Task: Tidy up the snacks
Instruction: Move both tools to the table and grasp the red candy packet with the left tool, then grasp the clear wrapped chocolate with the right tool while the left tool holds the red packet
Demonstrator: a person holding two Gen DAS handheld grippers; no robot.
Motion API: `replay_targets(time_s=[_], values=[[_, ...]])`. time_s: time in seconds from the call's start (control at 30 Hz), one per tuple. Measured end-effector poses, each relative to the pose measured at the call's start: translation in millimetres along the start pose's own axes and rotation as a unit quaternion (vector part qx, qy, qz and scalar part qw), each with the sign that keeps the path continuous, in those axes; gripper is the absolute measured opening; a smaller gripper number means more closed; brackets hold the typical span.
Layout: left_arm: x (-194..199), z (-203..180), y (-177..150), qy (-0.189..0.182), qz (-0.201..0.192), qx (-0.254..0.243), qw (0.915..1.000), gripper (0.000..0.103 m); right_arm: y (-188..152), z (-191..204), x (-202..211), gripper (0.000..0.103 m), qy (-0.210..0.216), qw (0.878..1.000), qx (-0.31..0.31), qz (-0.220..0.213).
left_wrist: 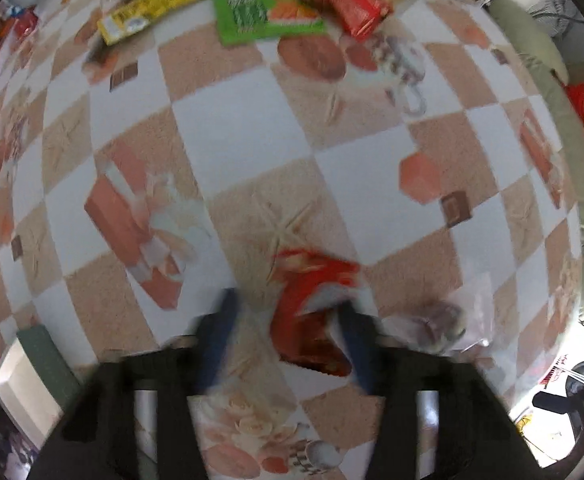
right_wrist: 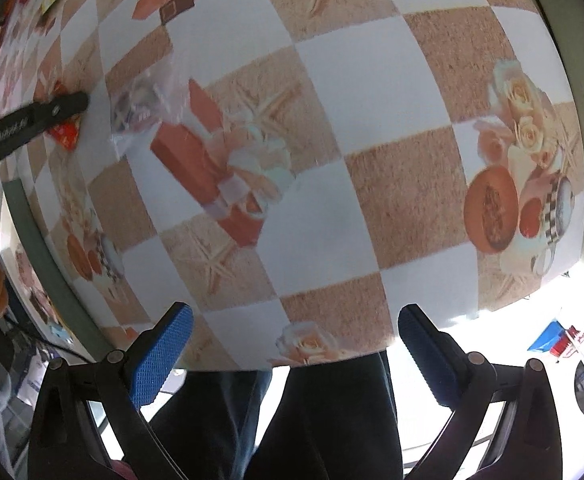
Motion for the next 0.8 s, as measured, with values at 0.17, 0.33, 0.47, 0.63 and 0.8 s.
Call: replay_targets(time_s=[0.17, 0.33, 0.47, 0.63, 0.8], values=[[-2.0, 18.2, -8.8, 0.005, 0.000, 0.021, 0.9998, 0.028, 36.6, 5.4, 14.7, 0.103, 0.009, 1.000, -0.012, -0.020], [-5.1, 36.6, -61.3, 0.020, 0.017, 0.045, 0.9987, 0.028, 94.4, 19.2, 36.9, 0.103, 0.000, 0.998, 0.004, -0.061], [-9.4, 48.5, -101.7, 0.018, 0.037, 0.072, 0.9965, 0.028, 136.7, 17.2, 48.0, 0.103, -0.039, 0.995, 0.016, -0.086], [-11.7, 62.2, -117.5, 0.019, 0.044, 0.091, 0.9947, 0.029, 152.4, 4.9, 31.2, 0.103, -0.077, 0.995, 0.024, -0.055], [-13.4, 66.7, -116.5, 0.017, 0.044, 0.097, 0.9942, 0.029, 116.7, 5.5, 16.4, 0.103, -0.057, 0.997, 0.052, -0.017]])
Point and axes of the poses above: each gripper's, at about its wrist camera, not at the fingertips, and x roughly against the way its jaws point, z to its left, y to its top, the point moved 10 cm from there along -x, roughly the way its jaws point, and after that the axes turned 8 degrees about y, right-handed, at the moved point
